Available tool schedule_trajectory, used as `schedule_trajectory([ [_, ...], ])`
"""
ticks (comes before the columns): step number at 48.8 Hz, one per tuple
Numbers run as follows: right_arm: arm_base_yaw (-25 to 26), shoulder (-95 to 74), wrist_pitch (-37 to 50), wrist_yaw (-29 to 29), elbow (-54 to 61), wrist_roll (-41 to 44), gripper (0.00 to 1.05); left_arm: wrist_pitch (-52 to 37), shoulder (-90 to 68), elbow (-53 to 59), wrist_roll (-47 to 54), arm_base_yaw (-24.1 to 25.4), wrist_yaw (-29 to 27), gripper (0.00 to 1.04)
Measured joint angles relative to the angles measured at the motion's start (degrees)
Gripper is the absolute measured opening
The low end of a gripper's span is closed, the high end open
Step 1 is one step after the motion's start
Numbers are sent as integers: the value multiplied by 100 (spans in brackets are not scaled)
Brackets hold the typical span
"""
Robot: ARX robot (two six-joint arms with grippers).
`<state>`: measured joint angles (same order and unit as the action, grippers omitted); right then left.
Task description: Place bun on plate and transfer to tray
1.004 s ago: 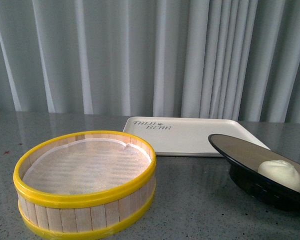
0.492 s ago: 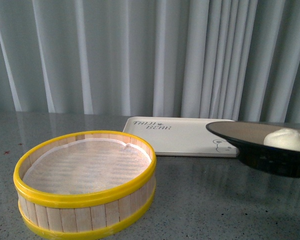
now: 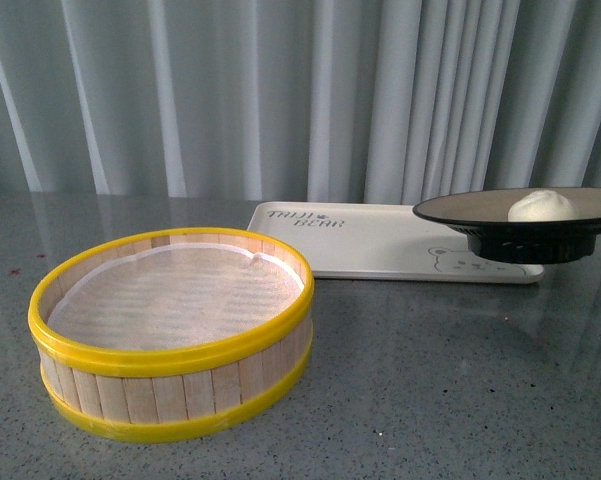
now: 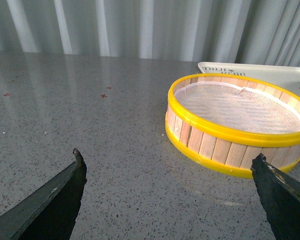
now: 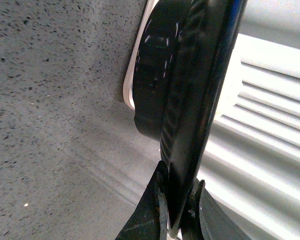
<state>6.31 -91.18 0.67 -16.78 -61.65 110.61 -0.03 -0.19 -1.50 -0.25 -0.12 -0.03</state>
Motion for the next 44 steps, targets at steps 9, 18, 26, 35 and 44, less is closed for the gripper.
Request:
schedule_trajectory([
  [9, -63, -916, 50, 9, -793, 125, 3, 0, 0, 0, 0, 0, 0, 98],
  [18, -66, -1659, 33, 31, -1534, 173, 3, 0, 0, 0, 0, 0, 0, 98],
  [26, -66, -2002, 17, 48, -1915, 166, 3, 0, 0, 0, 0, 0, 0, 98],
  [35, -114, -2356, -52, 35, -2288, 151, 3, 0, 0, 0, 0, 2, 0, 98],
  [44, -216, -2629, -9, 35, -2549, 55, 3, 0, 0, 0, 0, 0, 0, 98],
])
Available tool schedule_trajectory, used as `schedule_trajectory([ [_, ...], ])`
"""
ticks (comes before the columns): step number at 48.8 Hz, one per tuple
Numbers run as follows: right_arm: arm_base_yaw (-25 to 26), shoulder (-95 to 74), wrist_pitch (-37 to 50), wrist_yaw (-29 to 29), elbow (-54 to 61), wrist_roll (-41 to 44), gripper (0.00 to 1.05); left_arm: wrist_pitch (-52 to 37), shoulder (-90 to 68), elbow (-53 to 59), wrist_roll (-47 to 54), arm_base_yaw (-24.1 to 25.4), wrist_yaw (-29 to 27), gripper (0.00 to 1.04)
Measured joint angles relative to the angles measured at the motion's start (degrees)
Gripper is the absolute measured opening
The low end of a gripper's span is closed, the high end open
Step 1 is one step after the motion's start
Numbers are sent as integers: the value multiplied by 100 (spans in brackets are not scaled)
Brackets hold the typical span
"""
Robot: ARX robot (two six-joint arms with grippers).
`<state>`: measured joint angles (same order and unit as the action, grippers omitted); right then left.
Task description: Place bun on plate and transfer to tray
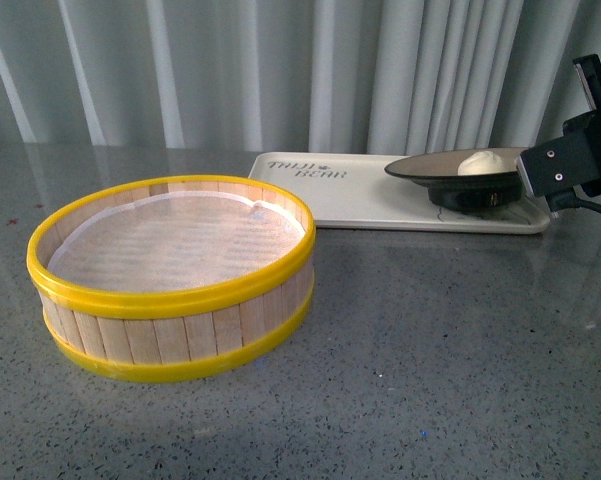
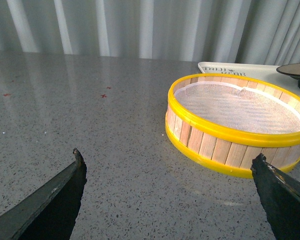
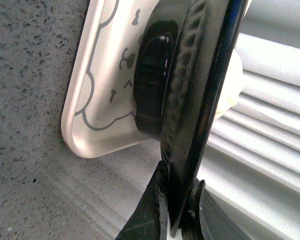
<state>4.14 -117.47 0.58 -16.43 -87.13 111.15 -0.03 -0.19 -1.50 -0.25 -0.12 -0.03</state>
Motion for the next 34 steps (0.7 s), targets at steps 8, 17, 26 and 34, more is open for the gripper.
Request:
schedule_trajectory([
  [8, -96, -216, 87, -48, -201, -109, 3, 0, 0, 0, 0, 0, 0, 98],
  [17, -223, -474, 321, -44, -361, -317, 3, 0, 0, 0, 0, 0, 0, 98],
  [26, -356, -533, 446, 70, -343, -490, 4, 0, 0, 0, 0, 0, 0, 98],
  [34, -428, -533, 522, 63, -111, -527, 29, 0, 0, 0, 0, 0, 0, 98],
])
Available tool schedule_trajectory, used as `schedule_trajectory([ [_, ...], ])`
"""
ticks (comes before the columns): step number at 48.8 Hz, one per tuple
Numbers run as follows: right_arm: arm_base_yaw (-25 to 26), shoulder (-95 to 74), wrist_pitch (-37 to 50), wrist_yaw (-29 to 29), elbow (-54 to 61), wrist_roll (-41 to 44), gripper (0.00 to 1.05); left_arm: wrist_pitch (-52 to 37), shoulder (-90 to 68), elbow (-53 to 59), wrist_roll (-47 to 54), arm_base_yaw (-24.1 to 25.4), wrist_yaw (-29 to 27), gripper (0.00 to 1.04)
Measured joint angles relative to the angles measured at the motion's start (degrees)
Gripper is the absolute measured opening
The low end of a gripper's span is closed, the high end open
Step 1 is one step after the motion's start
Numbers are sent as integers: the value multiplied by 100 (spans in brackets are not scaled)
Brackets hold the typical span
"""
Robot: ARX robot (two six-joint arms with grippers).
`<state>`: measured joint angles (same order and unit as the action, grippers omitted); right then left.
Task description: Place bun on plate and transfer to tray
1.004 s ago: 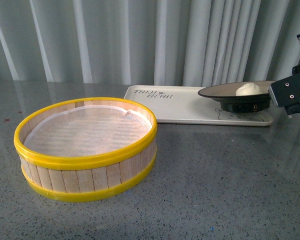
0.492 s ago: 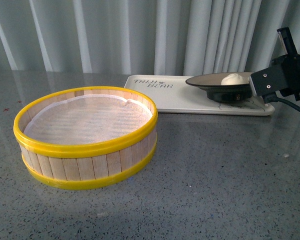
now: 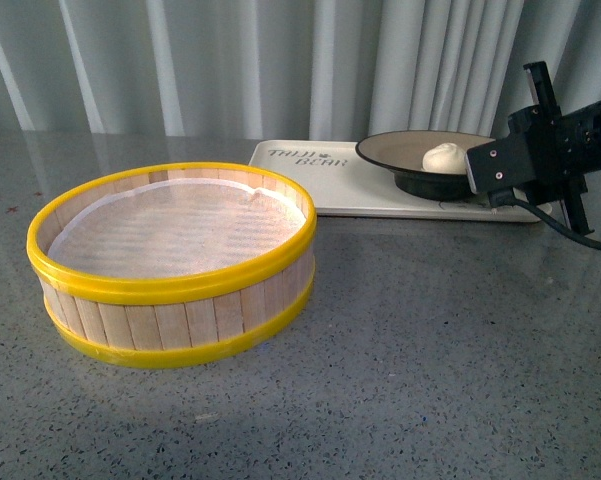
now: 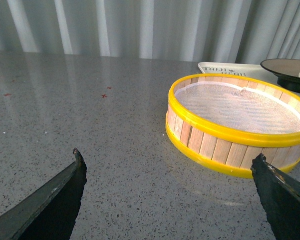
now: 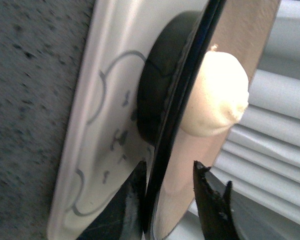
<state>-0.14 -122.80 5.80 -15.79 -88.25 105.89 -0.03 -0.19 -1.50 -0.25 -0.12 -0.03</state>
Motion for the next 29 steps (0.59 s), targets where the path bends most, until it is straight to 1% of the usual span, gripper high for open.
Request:
schedule_trajectory([
  [8, -70, 55, 98, -52, 293, -120, 50, 0, 0, 0, 0, 0, 0, 98],
  [10, -92, 142, 142, -66, 369, -181, 57, 0, 0, 0, 0, 0, 0, 98],
  [13, -125, 291, 164, -83, 485, -297, 64, 0, 0, 0, 0, 0, 0, 98],
  [16, -188, 577, 170, -77, 678, -518, 75, 0, 0, 0, 0, 0, 0, 98],
  [20, -330, 1209, 197, -48, 1047, -1191, 92, 0, 0, 0, 0, 0, 2, 98],
  [22, -417, 1576, 361, 4, 1281, -1652, 98, 0, 0, 0, 0, 2, 0, 98],
  [24, -492, 1899, 376, 96, 1458, -2028, 96, 0, 0, 0, 0, 0, 0, 98],
  [27, -643, 2592, 490, 413, 1856, -3165, 96, 0, 0, 0, 0, 0, 0, 98],
  [29, -704, 2973, 457, 616, 2048, -3735, 96, 0, 0, 0, 0, 0, 0, 98],
])
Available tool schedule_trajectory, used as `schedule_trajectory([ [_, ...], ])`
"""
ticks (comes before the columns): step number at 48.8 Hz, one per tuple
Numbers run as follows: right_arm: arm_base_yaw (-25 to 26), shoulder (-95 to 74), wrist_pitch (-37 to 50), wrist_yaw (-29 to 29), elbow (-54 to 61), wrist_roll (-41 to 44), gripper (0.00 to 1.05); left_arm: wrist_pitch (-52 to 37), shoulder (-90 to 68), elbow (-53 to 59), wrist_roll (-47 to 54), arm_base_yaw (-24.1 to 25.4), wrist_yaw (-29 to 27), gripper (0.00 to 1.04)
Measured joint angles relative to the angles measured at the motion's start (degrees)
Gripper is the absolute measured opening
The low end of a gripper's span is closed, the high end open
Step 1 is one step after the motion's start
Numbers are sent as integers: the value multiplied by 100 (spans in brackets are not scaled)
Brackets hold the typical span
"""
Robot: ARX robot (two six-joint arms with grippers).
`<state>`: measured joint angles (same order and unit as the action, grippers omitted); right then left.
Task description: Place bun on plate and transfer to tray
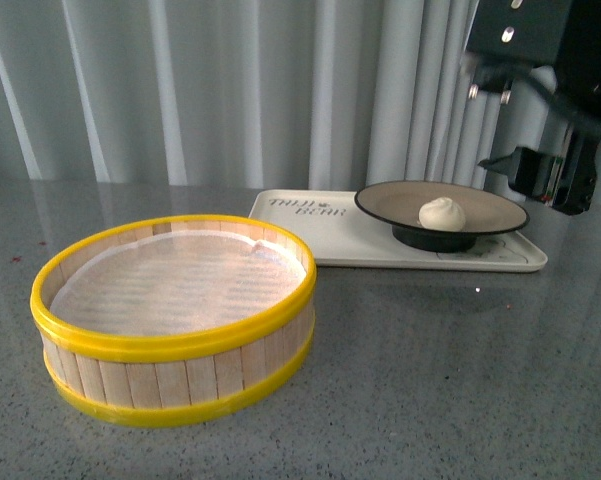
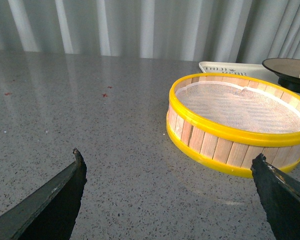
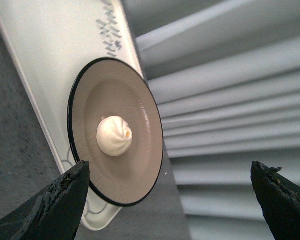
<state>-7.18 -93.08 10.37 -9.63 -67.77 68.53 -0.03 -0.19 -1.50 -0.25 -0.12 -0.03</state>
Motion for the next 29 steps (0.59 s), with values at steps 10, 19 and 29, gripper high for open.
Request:
schedule_trajectory([
  [10, -46, 1384, -61, 404, 678, -2938, 96, 0, 0, 0, 0, 0, 0, 98],
  [19, -68, 1539, 802, 1294, 1147, -4605, 85, 0, 0, 0, 0, 2, 2, 98],
  [29, 105, 2420, 2286, 1556, 3167, -6535, 45, 0, 0, 0, 0, 0, 0, 98],
])
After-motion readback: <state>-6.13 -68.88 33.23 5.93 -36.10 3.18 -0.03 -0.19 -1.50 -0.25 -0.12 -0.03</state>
